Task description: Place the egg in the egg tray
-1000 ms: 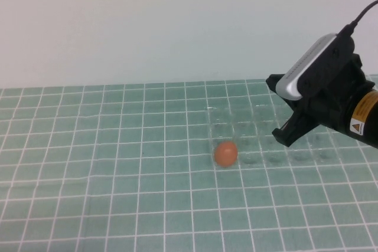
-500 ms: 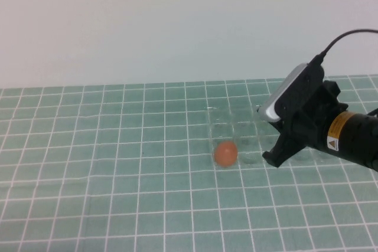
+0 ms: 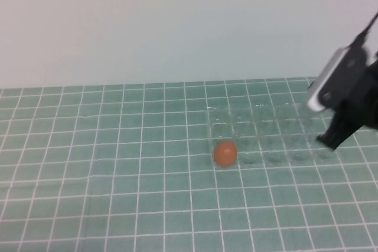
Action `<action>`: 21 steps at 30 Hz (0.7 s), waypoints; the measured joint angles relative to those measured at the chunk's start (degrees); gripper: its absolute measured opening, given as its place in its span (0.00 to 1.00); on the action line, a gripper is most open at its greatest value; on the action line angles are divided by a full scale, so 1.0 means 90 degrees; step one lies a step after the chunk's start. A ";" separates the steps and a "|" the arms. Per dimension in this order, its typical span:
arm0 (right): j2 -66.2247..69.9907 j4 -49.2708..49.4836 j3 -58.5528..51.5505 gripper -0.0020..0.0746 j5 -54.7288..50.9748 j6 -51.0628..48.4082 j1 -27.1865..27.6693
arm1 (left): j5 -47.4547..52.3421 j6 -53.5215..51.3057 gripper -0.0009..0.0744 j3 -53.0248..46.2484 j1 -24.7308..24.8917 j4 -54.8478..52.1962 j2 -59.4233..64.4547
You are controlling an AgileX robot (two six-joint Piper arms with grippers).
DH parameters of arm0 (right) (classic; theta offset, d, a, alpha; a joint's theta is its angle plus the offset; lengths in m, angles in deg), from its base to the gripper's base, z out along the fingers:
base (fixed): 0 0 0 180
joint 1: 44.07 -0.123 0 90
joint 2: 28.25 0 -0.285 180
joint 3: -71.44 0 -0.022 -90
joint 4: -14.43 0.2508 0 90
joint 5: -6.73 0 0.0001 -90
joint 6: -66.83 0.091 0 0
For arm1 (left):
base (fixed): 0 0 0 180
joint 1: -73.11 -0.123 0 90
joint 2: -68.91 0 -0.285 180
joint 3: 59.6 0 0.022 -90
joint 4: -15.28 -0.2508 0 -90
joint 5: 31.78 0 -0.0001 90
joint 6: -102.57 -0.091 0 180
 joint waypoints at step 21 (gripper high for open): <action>-0.4757 0.2407 -0.3146 0.03 -0.0827 0.0838 0.3114 | 0.0000 0.0000 0.01 0.0000 0.0000 0.0000 0.0000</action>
